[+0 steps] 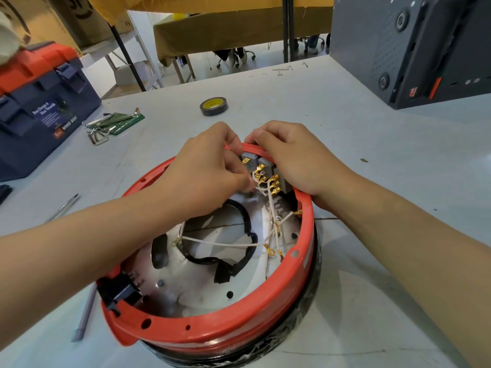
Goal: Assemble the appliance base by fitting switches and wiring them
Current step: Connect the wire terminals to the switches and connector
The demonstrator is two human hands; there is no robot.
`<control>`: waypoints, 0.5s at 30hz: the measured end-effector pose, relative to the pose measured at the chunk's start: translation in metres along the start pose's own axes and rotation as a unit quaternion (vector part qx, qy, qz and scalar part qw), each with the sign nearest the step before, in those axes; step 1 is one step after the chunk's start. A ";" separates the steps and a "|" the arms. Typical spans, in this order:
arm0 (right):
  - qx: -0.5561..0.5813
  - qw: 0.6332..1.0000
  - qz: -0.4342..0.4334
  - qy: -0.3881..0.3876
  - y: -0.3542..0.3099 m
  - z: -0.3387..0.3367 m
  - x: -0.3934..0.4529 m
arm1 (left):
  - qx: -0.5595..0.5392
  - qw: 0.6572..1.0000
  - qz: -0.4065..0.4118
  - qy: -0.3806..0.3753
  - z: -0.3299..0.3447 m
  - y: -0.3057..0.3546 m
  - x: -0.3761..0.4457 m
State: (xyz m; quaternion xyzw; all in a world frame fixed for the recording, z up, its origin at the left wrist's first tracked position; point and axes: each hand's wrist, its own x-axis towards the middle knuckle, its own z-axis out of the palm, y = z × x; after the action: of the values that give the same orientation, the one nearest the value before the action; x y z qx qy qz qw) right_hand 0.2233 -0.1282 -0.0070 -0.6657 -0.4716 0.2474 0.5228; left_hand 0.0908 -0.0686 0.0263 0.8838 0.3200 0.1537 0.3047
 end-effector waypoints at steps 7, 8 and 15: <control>0.002 1.000 -0.003 -0.002 0.000 0.000 -0.001 | 0.073 0.997 0.031 0.007 0.000 0.004 0.004; 0.002 1.000 -0.004 -0.002 0.000 0.000 0.000 | 0.071 0.997 0.033 0.009 0.000 0.003 0.004; -0.005 1.000 -0.009 0.001 0.001 0.000 0.001 | -0.001 1.000 0.016 0.011 0.003 -0.001 -0.002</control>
State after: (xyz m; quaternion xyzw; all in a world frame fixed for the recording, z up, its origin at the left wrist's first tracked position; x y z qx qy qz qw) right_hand 0.2237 -0.1268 -0.0076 -0.6649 -0.4778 0.2394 0.5219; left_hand 0.0903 -0.0702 0.0234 0.8867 0.3091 0.1684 0.2997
